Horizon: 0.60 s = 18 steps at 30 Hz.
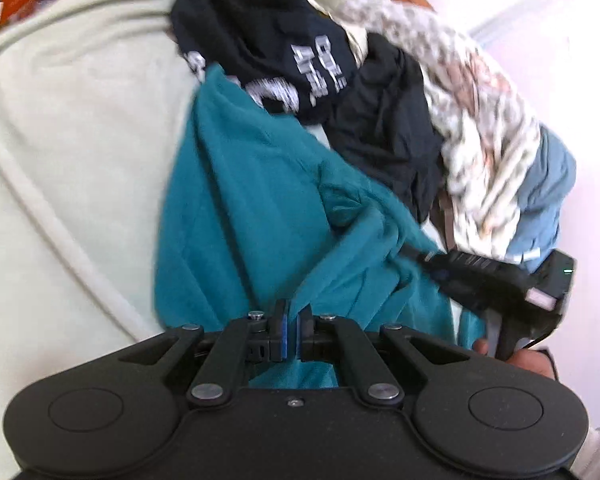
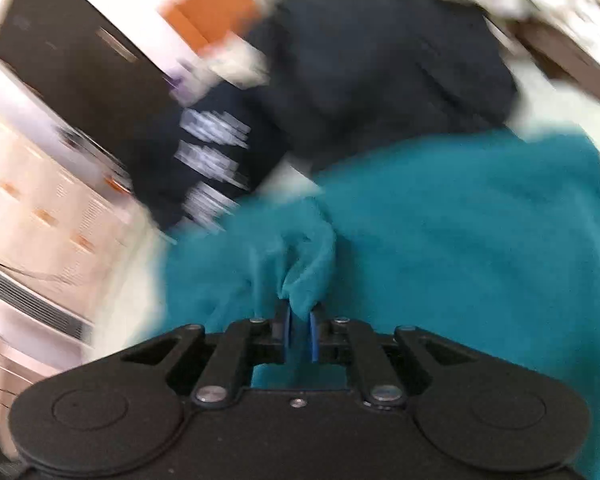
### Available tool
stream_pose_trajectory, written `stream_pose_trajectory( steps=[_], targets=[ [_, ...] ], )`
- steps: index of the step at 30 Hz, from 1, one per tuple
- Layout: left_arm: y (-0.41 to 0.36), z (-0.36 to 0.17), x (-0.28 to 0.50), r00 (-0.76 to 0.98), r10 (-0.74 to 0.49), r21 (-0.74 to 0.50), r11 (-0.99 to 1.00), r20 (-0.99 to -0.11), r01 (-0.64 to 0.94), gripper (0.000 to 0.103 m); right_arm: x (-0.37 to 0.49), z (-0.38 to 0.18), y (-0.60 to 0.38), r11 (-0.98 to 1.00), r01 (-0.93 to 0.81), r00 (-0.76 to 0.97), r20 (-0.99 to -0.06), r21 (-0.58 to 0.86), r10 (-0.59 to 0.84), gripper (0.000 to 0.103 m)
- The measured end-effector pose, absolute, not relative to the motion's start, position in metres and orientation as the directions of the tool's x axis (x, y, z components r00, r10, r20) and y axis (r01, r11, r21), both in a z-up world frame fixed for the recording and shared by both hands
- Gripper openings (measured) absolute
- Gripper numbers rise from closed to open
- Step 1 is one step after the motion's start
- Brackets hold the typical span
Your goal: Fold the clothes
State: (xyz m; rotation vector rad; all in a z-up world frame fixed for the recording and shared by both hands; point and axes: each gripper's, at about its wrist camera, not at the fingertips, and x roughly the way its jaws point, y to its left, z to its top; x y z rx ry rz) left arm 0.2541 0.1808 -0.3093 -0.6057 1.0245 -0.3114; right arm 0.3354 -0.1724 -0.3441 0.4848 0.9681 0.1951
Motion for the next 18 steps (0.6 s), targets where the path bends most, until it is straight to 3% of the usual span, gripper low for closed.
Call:
stream_pose_trajectory(
  steps=[1,2,3,7,9,13,15,18],
  targets=[
    [0.180,-0.311,0.255,0.493,-0.515,-0.607,0.794,-0.701,-0.034,0.001,0.332,-0.342,-0.176,0.895,0.062,0.562,-0.757,0.441,0.334,0.011],
    [0.178,-0.312,0.257,0.482,-0.523,-0.607,0.795,-0.703,-0.023,0.001,0.331,-0.338,-0.175,0.909,0.054,0.564,-0.764,0.413,0.313,0.020],
    [0.177,-0.312,0.257,0.477,-0.523,-0.603,0.798,-0.707,-0.019,0.001,0.331,-0.329,-0.171,0.929,0.039,0.574,-0.769,0.368,0.281,0.039],
    [0.180,-0.316,0.258,0.467,-0.500,-0.582,0.812,-0.729,-0.040,0.001,0.344,-0.295,-0.144,0.958,-0.098,0.629,-0.729,0.270,0.270,0.060],
    [0.183,-0.319,0.260,0.459,-0.496,-0.581,0.812,-0.737,-0.055,0.002,0.362,-0.287,-0.119,0.962,-0.178,0.626,-0.731,0.207,0.273,0.079],
    [0.183,-0.321,0.260,0.447,-0.470,-0.542,0.839,-0.761,-0.041,0.002,0.405,-0.314,-0.095,0.970,-0.178,0.545,-0.803,0.168,0.239,0.078],
    [0.185,-0.323,0.259,0.440,-0.466,-0.535,0.844,-0.768,-0.041,0.002,0.421,-0.329,-0.101,0.961,-0.142,0.510,-0.814,0.238,0.277,0.071],
    [0.190,-0.328,0.259,0.429,-0.463,-0.535,0.843,-0.776,-0.058,0.002,0.429,-0.338,-0.109,0.949,-0.107,0.496,-0.811,0.296,0.309,0.070]
  ],
)
